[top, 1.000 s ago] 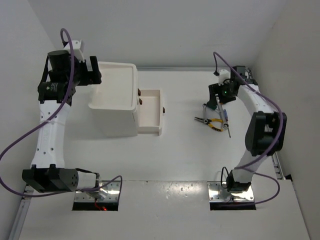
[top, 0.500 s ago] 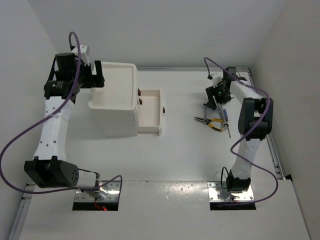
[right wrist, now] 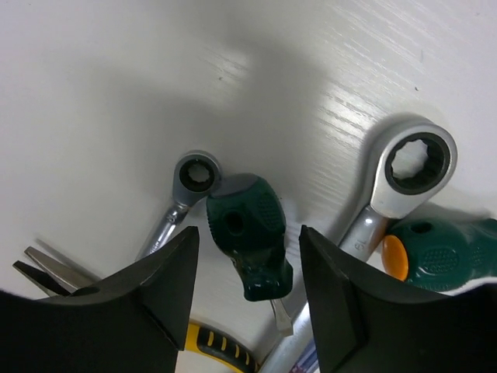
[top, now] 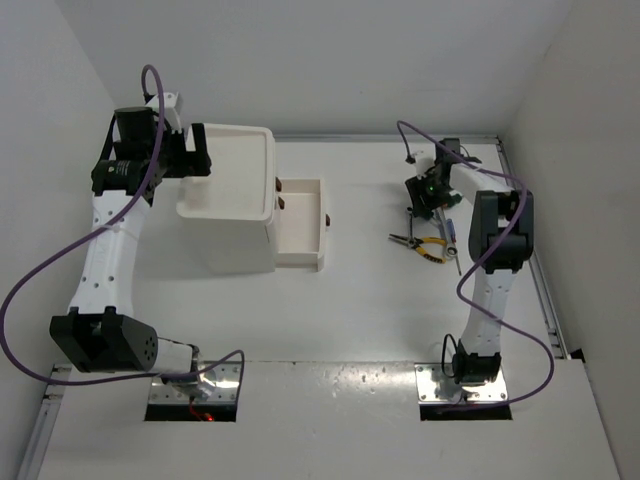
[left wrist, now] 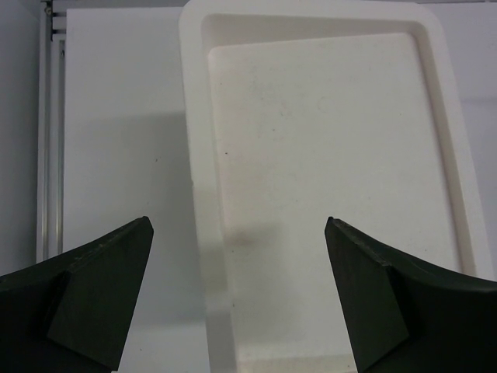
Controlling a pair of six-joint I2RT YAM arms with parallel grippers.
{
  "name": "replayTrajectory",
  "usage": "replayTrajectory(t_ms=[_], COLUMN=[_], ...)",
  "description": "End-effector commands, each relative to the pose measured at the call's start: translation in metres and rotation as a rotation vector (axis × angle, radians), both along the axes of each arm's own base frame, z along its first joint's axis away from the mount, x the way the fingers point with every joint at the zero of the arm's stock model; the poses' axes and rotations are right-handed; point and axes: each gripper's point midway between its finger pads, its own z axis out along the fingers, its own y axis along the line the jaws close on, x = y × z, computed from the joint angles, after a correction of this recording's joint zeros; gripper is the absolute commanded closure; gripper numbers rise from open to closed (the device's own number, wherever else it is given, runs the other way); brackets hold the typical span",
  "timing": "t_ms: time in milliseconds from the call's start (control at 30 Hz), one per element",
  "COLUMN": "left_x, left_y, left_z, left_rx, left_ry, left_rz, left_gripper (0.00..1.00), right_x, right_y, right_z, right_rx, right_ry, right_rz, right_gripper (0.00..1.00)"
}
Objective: Sort the tools into containers
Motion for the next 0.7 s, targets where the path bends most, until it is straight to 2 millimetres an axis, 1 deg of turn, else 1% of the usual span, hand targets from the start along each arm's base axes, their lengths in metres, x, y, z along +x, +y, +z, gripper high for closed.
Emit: replayTrajectory(t_ms=[0, 33, 100, 133, 200, 233, 267, 300, 333, 367, 400, 433, 467, 500, 533, 567, 600, 633, 667], left_x=[0.005, 0.005, 0.005, 0.005, 0.005, 0.005, 0.005, 0.005, 0.005, 0.005, 0.003, 0.003, 0.002, 0.001, 0.001, 0.001, 0.001, 0.002, 0.002], left_y=[-0.004, -0.004, -0.004, -0.004, -0.004, -0.004, -0.004, -0.002, -0.002, -0.003, -0.003, -0.003, -0.003, -0.003, -0.004, -0.002, -0.002, 0.001, 0.003], left_z=[0.008, 0.008, 0.008, 0.008, 0.008, 0.008, 0.008, 0.008, 0.008, 0.008, 0.012, 0.012, 0.019, 0.014, 0.019, 0.015, 0.015, 0.015, 0.015], left_rx=[-0.009, -0.009, -0.009, -0.009, -0.009, -0.009, -0.009, -0.004, -0.004, -0.012, -0.012, -0.02, -0.019, -0.019, -0.027, -0.022, -0.022, -0.021, -0.017], left_ry=[-0.037, -0.037, -0.037, -0.037, -0.037, -0.037, -0.037, -0.037, -0.037, -0.036, -0.047, -0.047, -0.068, -0.056, -0.073, -0.071, -0.071, -0.07, -0.07], left_rz=[-0.005, -0.005, -0.005, -0.005, -0.005, -0.005, -0.005, 0.003, 0.003, 0.007, 0.007, 0.012, 0.011, 0.012, 0.016, 0.025, 0.025, 0.046, 0.054], left_gripper=[0.0, 0.0, 0.0, 0.0, 0.0, 0.0, 0.0, 0.0, 0.0, 0.0, 0.0, 0.0, 0.0, 0.0, 0.0, 0.0, 0.0, 0.0, 0.0], right_x=[0.023, 0.022, 0.025, 0.025, 0.023, 0.023, 0.019, 0.016, 0.015, 0.014, 0.012, 0.005, 0.004, -0.001, -0.01, -0.013, -0.02, -0.028, -0.031], right_y=[0.003, 0.003, 0.003, 0.003, 0.0, 0.0, 0.0, 0.003, 0.005, 0.003, 0.009, 0.015, 0.021, 0.041, 0.051, 0.068, 0.097, 0.114, 0.129], right_z=[0.012, 0.008, 0.009, 0.009, 0.008, 0.008, 0.013, 0.021, 0.031, 0.043, 0.067, 0.081, 0.1, 0.118, 0.141, 0.159, 0.175, 0.188, 0.194], right_rx=[-0.028, -0.028, -0.028, -0.028, -0.045, -0.048, -0.048, -0.035, -0.022, -0.005, 0.027, 0.062, 0.097, 0.174, 0.24, 0.291, 0.392, 0.464, 0.521], right_ry=[-0.077, -0.067, -0.078, -0.078, -0.067, -0.069, -0.064, -0.063, -0.074, -0.087, -0.125, -0.122, -0.146, -0.16, -0.16, -0.175, -0.171, -0.149, -0.136], right_rz=[0.029, 0.029, 0.029, 0.029, 0.021, 0.029, 0.03, 0.036, 0.041, 0.024, 0.04, 0.029, 0.028, 0.06, 0.045, 0.063, 0.113, 0.093, 0.098], right_gripper=[0.46, 0.51, 0.58, 0.71, 0.84, 0.95, 0.98, 1.0, 1.0, 1.0, 1.0, 1.0, 1.0, 1.0, 1.0, 1.0, 1.0, 1.0, 1.0])
